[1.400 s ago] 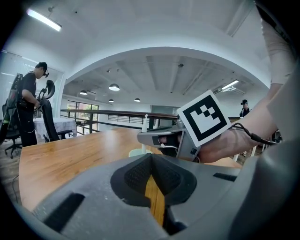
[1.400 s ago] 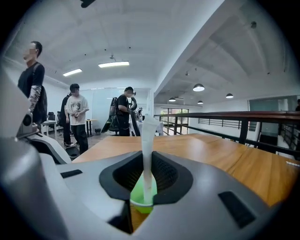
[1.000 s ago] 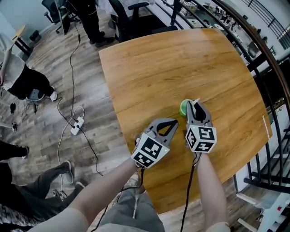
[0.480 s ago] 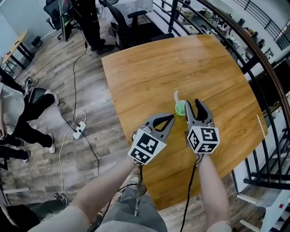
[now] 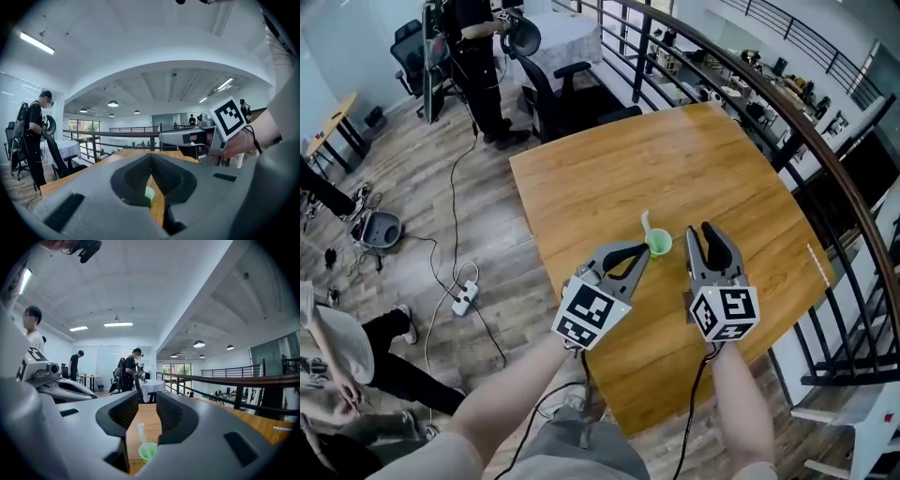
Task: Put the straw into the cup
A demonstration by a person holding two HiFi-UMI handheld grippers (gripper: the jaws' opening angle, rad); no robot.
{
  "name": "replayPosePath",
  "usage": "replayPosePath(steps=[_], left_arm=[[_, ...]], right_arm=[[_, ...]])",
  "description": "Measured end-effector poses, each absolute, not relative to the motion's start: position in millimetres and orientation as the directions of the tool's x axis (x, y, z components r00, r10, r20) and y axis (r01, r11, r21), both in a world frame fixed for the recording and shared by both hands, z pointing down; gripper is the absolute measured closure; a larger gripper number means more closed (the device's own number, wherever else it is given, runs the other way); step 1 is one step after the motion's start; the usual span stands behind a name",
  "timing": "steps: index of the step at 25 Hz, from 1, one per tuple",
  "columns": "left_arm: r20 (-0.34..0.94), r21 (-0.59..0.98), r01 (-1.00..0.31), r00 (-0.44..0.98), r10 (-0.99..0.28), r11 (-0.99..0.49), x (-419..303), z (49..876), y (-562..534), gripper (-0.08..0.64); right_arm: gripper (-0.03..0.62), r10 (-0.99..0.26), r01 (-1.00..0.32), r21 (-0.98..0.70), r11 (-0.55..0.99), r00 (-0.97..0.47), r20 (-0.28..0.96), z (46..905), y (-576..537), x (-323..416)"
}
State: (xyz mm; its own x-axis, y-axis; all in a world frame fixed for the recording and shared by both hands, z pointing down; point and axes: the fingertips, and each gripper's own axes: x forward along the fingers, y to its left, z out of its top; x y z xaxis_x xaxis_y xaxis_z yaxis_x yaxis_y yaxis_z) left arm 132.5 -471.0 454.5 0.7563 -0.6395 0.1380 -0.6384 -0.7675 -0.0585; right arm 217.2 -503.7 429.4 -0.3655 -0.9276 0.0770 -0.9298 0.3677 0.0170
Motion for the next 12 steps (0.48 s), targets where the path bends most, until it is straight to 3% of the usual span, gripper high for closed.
replayPosePath(steps=[12], left_arm=[[0.007, -0.116, -0.597, 0.799, -0.601, -0.794, 130.9, 333.0, -401.5, 0.547]], right_arm=[[0.541, -0.922, -0.924, 0.004, 0.383, -0.383, -0.058, 328.5, -417.7, 216.0]])
